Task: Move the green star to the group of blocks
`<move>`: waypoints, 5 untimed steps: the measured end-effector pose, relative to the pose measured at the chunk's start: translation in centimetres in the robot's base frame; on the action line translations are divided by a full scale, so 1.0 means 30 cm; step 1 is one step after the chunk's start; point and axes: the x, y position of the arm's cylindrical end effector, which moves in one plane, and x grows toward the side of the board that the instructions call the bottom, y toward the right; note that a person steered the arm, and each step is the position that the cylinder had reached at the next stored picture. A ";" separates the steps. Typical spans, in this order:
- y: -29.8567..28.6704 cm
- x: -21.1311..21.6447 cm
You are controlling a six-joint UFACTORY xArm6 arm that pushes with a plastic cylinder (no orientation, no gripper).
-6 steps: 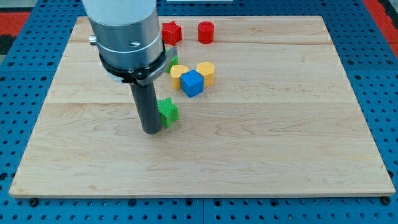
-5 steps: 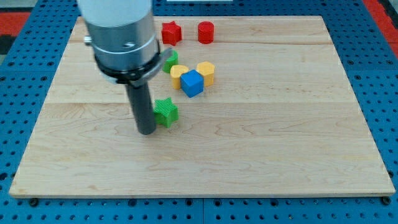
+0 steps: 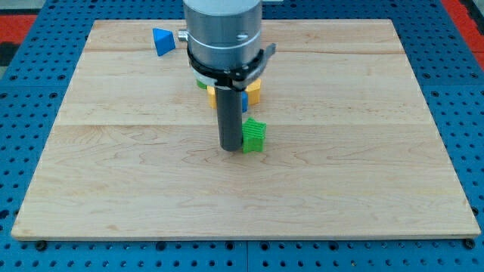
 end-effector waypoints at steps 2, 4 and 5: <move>0.143 0.025; 0.192 -0.038; 0.320 -0.010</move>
